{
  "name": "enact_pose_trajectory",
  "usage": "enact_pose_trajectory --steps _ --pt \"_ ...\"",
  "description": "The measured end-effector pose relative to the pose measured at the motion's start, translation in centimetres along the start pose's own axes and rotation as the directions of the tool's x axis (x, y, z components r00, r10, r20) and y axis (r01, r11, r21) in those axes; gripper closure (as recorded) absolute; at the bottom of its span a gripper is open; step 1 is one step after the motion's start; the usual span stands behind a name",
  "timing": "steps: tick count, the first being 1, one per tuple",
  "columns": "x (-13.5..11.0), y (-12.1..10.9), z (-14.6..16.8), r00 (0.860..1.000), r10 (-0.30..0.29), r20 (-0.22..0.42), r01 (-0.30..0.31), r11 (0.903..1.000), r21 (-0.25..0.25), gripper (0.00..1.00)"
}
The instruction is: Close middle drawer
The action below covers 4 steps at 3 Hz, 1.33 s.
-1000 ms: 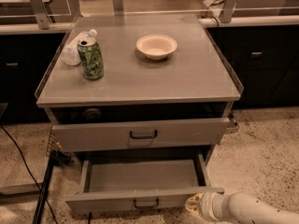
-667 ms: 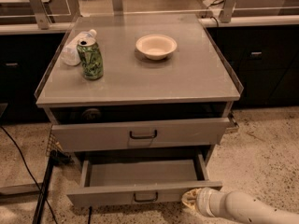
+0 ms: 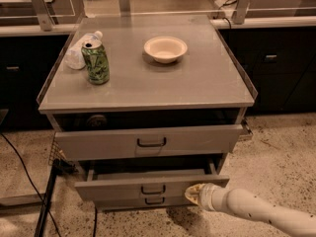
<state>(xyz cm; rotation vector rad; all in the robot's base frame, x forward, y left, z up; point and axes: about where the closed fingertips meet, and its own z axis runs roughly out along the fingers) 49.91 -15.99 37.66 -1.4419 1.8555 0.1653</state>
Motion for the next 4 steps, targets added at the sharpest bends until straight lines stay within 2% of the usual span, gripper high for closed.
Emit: enact_pose_trajectory --steps 2,3,4 --pt "-1.0 -4.6 4.5 1.0 -0.011 0.005 0.011 0.9992 0.04 1.0" --pt "-1.0 -4.6 4.5 1.0 -0.009 0.0 0.009 0.9993 0.036 1.0" --pt "-1.1 -2.2 3.5 0.999 0.007 -0.052 -0.011 0.9968 -0.079 1.0"
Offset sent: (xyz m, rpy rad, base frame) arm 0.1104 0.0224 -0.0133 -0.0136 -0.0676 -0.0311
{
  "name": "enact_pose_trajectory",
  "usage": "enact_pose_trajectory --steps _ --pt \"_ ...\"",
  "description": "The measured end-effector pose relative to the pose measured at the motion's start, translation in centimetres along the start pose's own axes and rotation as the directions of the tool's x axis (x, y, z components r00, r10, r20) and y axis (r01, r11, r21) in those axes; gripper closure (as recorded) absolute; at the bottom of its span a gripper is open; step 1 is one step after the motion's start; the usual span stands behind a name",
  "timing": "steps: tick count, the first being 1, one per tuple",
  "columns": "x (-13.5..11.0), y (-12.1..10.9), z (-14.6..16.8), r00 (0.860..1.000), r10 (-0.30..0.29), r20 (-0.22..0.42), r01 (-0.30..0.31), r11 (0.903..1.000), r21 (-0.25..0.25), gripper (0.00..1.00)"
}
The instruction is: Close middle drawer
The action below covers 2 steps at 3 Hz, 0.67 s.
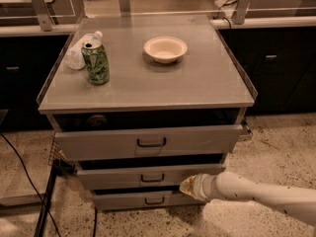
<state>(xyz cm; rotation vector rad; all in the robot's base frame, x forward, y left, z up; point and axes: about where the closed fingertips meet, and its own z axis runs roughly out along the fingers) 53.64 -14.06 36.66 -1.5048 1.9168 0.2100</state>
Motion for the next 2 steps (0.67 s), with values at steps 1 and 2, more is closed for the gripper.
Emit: enact_pose_trajectory --steps 1,2 --pt "1.3 4.0 -2.2 0.998 0.019 -0.057 -0.028 0.9864 -0.162 1.0" --pt "3.6 7.3 -5.3 0.991 0.05 -0.123 -0.086 0.9469 -0.31 1.0"
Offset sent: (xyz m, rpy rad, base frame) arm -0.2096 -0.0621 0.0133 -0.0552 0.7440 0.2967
